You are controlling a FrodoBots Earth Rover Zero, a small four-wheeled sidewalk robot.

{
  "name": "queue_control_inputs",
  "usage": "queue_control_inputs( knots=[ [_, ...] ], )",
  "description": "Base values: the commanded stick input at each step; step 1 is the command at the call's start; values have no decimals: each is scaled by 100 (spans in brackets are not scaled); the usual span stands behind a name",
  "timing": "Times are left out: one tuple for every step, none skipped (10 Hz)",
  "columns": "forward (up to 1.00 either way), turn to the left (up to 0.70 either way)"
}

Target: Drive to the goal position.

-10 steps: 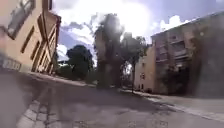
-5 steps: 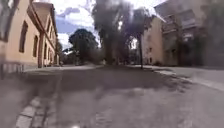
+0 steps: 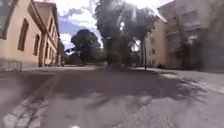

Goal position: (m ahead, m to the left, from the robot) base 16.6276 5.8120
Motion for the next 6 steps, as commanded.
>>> queue_control_inputs(
  knots=[
    [85,35],
    [85,35],
    [85,33],
    [85,15],
    [85,1],
    [85,1]
  ],
)
